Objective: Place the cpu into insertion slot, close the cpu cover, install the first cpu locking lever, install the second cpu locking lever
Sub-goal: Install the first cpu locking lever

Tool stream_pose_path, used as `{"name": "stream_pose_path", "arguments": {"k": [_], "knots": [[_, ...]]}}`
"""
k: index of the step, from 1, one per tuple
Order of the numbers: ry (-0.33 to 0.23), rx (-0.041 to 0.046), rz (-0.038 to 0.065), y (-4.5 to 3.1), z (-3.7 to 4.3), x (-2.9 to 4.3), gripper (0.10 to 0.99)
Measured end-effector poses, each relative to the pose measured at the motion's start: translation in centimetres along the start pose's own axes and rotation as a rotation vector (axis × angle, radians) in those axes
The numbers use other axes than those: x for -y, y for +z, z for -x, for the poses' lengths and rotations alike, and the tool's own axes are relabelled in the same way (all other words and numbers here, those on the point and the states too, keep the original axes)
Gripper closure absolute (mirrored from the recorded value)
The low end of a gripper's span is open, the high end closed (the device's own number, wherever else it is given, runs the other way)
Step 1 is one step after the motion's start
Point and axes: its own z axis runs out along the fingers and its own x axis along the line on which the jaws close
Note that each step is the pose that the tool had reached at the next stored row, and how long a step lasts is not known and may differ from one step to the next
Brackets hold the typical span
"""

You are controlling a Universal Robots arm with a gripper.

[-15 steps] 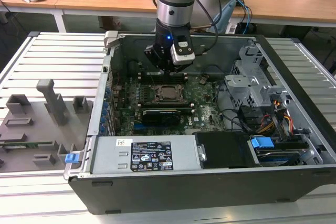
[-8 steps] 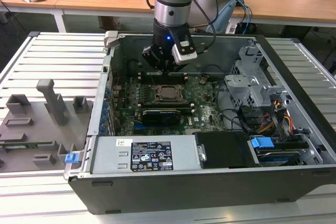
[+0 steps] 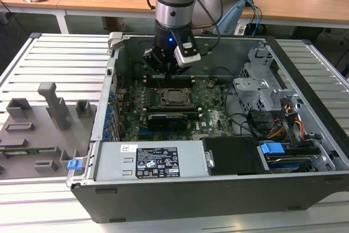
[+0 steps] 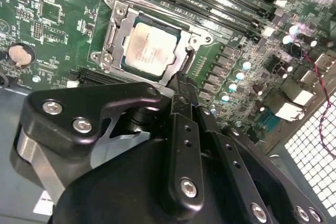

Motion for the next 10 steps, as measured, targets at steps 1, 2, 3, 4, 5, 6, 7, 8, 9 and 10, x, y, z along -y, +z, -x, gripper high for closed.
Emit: {"name": "stream_pose_path", "arguments": {"k": [1,2,3,4,5,6,7,8,9,10], "knots": [[-0.003,0.0033,0.001,0.01,-0.04,0.01,0.98],[-0.008,0.008,0.001,0.02,-0.1,0.02,0.98],[-0.011,0.0109,0.002,0.04,-0.14,0.02,0.98],[-0.019,0.0138,0.002,0.07,-0.18,0.02,0.98],[-0.025,0.0148,0.002,0.08,-0.2,0.03,0.98],[-0.034,0.0152,0.002,0.09,-0.22,0.03,0.98],[-0.042,0.0153,0.002,0.09,-0.23,0.04,0.98],[-0.05,0.0152,0.002,0.1,-0.23,0.04,0.98],[-0.064,0.0149,0.001,0.1,-0.24,0.04,0.98],[-0.077,0.0146,0.002,0.11,-0.25,0.04,0.98]]}}
